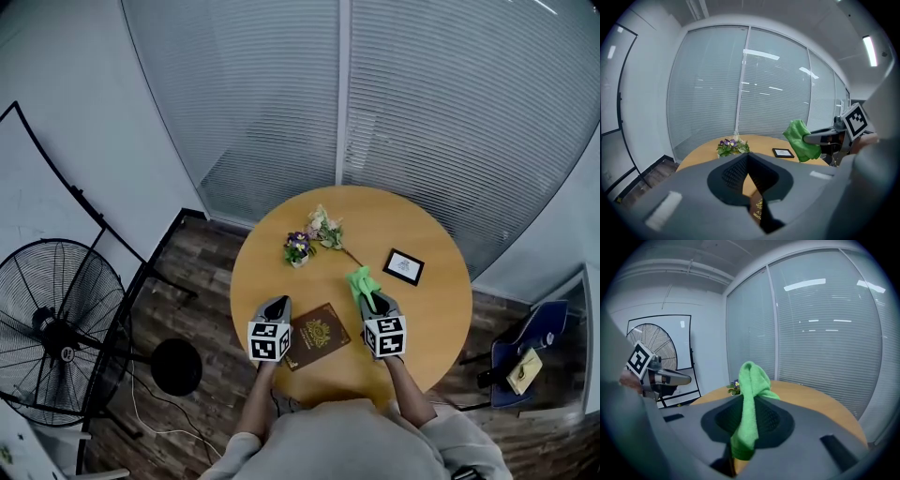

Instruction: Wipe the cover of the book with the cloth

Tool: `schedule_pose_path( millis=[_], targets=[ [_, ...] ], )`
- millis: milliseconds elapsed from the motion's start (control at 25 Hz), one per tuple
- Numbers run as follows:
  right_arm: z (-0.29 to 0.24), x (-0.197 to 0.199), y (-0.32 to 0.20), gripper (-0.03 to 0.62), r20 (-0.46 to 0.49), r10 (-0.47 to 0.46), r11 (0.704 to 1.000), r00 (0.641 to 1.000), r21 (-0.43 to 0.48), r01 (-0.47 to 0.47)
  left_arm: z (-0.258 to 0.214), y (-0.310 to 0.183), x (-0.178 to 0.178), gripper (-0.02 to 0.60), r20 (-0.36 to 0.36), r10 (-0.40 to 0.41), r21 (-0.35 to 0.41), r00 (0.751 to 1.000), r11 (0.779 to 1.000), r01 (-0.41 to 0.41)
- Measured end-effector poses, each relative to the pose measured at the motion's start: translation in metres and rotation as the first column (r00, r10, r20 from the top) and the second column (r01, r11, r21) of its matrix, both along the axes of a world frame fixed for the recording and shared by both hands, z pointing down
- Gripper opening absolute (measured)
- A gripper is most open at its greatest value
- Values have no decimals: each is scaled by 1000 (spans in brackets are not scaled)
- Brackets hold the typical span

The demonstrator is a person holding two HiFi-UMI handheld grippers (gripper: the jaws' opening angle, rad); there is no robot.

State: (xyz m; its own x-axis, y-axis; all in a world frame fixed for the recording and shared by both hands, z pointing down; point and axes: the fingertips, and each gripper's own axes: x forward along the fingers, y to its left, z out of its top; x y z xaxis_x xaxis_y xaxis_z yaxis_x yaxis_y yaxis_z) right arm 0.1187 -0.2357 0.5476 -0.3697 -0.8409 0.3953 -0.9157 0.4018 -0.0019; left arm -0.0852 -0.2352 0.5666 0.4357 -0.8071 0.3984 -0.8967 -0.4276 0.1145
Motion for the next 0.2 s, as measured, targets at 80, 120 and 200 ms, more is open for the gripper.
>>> schedule_pose_path(
  millis=[80, 120, 200],
  targets=[
    [2, -1, 0, 71, -2, 0, 1000, 1000, -3, 0, 0, 1, 1, 6, 4, 6, -1, 1000, 1000, -6],
    [3, -1, 0, 71, -2, 0, 1000, 1000, -4, 0, 1, 2, 2, 6, 7, 9, -1, 1000, 1000, -9],
    [4, -2, -1, 71, -4, 0, 1000, 1000, -5, 0, 2, 2, 2, 6, 10, 12, -3, 1000, 1000, -12]
  ],
)
